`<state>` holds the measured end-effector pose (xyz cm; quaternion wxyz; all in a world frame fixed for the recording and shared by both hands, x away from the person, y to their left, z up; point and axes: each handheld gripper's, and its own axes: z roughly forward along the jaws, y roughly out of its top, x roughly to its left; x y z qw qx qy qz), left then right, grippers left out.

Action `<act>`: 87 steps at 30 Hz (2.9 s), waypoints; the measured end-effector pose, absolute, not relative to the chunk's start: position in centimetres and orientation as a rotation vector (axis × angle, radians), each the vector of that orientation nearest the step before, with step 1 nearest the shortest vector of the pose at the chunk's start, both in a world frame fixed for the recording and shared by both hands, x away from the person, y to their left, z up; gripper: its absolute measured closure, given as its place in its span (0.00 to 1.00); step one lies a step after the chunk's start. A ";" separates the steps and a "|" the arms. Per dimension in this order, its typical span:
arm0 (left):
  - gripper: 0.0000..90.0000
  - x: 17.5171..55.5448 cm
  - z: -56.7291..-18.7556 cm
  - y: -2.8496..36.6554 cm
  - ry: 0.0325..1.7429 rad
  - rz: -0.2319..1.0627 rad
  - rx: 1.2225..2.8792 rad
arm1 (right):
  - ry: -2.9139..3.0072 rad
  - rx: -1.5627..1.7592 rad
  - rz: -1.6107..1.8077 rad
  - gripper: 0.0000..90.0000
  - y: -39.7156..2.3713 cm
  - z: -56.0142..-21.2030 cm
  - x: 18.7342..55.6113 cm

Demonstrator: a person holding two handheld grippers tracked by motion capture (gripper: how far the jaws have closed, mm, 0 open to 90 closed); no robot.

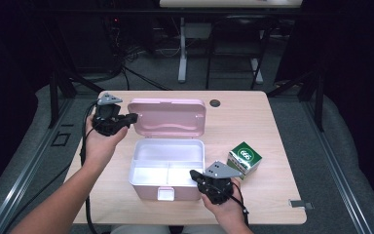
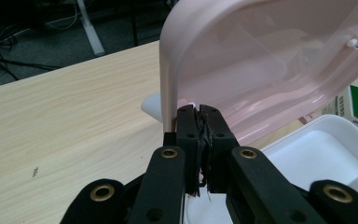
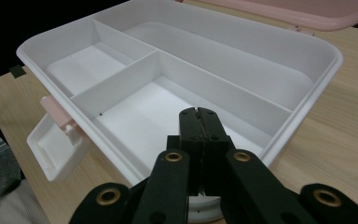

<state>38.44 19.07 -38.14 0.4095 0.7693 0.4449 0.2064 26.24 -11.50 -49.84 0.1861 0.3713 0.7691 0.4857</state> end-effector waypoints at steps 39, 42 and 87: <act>0.90 40.2 -39.6 19.1 1.179 0.541 2.046 | 2.161 1.046 1.372 1.00 -11.5 -49.9 26.2; 0.87 40.3 -39.5 19.3 1.186 0.538 2.048 | 2.162 1.045 1.373 1.00 -11.5 -49.9 26.2; 0.74 38.8 -40.0 21.4 1.134 0.398 2.427 | 2.154 1.035 1.397 0.96 -11.4 -50.0 26.0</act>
